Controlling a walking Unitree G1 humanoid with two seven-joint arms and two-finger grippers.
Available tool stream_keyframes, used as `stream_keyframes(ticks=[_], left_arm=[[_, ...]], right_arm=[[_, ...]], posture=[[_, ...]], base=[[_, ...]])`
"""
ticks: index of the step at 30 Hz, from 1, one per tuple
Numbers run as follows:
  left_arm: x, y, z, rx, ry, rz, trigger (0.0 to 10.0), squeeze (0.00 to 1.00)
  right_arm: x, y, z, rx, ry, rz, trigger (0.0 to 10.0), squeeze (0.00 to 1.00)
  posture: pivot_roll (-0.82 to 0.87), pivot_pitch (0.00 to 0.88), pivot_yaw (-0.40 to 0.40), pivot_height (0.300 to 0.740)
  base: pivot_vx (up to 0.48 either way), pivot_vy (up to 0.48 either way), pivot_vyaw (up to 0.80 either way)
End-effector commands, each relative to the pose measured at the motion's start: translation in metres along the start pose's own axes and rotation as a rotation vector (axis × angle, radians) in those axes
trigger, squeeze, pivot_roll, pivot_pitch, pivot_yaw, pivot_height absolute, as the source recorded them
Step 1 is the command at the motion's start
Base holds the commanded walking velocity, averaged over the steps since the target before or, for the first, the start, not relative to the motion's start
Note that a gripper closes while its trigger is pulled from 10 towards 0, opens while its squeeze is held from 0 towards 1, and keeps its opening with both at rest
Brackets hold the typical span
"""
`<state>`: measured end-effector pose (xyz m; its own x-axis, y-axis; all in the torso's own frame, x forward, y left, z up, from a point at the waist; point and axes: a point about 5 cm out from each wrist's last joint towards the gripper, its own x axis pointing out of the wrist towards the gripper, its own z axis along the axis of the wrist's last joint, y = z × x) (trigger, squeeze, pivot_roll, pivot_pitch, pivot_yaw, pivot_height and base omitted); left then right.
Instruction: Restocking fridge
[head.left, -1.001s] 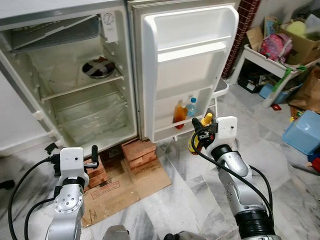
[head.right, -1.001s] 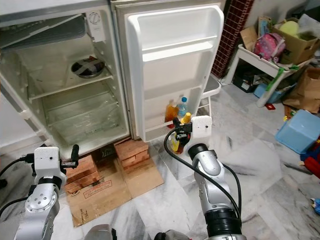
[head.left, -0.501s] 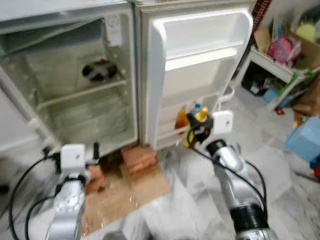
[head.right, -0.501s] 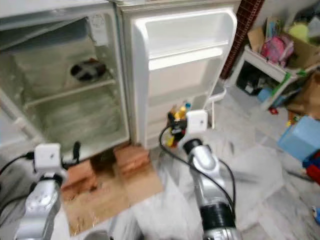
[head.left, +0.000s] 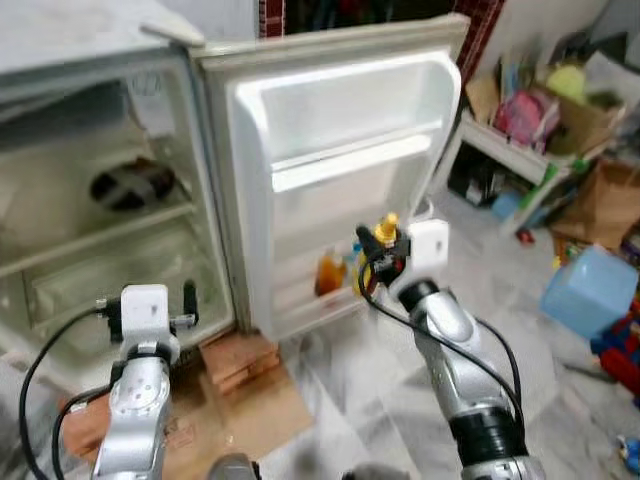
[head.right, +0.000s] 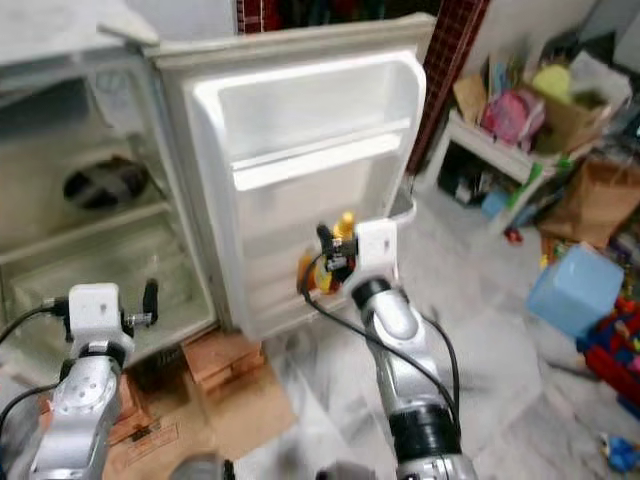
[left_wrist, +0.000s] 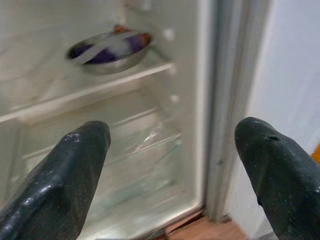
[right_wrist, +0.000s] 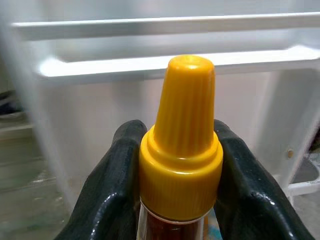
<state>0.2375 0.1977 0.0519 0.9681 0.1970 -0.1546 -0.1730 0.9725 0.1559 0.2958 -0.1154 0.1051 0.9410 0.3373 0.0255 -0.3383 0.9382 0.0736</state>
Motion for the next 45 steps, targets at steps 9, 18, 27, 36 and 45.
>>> stream_keyframes(ticks=[9, 18, 27, 36, 45], left_arm=[[-0.001, -0.005, -0.001, 0.01, 0.011, 0.032, 10.0, 0.0], [0.0, -0.009, -0.001, 0.0, 0.011, 0.032, 10.0, 0.0], [-0.002, -0.005, -0.002, 0.007, 0.013, 0.066, 10.0, 0.0], [-0.012, 0.022, -0.01, 0.077, 0.038, 0.246, 10.0, 0.0], [-0.017, 0.035, -0.016, 0.083, 0.085, 0.339, 10.0, 0.0]], right_arm=[[0.0, -0.013, 0.008, -0.032, -0.03, -0.025, 10.0, 0.0], [0.002, -0.011, 0.008, -0.033, -0.032, -0.015, 10.0, 0.0], [0.0, -0.012, 0.007, -0.013, -0.035, -0.02, 10.0, 0.0], [0.0, -0.004, 0.005, 0.018, -0.033, 0.008, 10.0, 0.0], [0.002, -0.003, 0.006, 0.033, -0.041, 0.013, 10.0, 0.0]], posture=[[0.04, 0.019, -0.05, 0.74], [0.04, 0.015, -0.05, 0.74], [0.04, 0.019, -0.046, 0.74], [0.05, 0.027, -0.051, 0.74], [0.06, 0.039, -0.047, 0.74]], base=[[0.0, -0.033, 0.0], [0.0, -0.21, 0.0], [0.0, -0.121, 0.0], [0.0, 0.0, 0.0], [0.0, 0.0, 0.0]])
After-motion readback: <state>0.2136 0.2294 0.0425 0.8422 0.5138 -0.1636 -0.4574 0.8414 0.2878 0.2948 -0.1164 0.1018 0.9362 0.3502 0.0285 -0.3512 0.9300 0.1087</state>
